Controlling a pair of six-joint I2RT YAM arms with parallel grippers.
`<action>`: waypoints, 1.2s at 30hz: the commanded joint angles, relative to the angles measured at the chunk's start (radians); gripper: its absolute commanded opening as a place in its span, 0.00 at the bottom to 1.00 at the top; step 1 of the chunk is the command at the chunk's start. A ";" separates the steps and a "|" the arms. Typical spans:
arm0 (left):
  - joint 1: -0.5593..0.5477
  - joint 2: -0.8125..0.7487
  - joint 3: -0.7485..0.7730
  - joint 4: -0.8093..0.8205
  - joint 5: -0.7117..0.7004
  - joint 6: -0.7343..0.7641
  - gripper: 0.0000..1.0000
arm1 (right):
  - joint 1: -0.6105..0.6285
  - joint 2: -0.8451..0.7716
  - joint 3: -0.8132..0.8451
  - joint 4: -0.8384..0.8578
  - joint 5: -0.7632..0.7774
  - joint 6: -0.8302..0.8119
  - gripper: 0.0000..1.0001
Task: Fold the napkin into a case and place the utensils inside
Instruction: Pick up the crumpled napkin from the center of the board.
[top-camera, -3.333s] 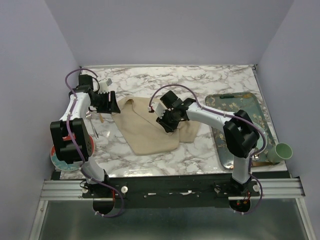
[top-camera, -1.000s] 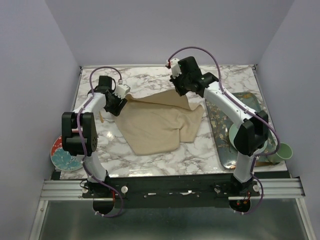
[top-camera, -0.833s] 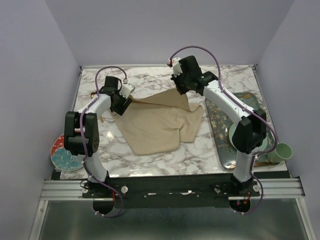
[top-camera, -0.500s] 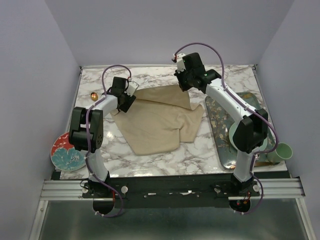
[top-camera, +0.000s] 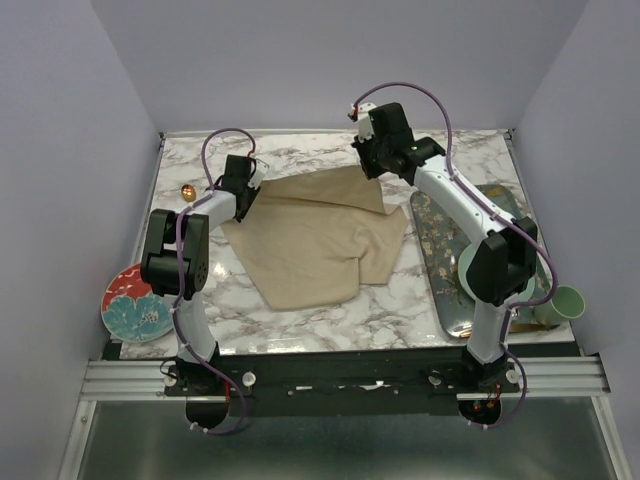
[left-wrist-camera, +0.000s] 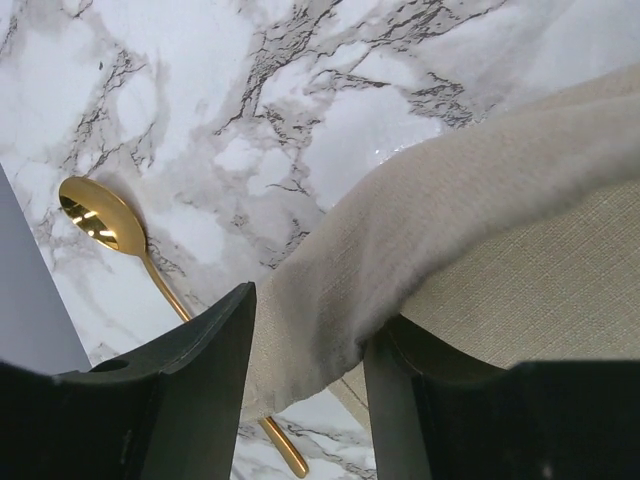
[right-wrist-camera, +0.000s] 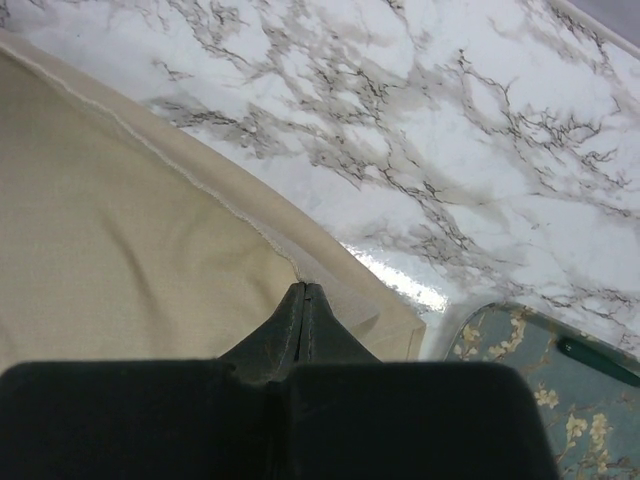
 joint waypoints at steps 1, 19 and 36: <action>0.016 -0.038 -0.021 0.050 -0.037 -0.006 0.50 | -0.014 -0.021 0.025 0.027 0.033 -0.001 0.01; 0.096 -0.306 0.098 -0.125 0.182 -0.028 0.00 | -0.026 -0.170 0.028 0.089 -0.007 -0.117 0.01; 0.044 -0.890 0.252 -0.571 0.346 -0.091 0.00 | 0.006 -0.712 -0.068 0.038 -0.262 -0.338 0.01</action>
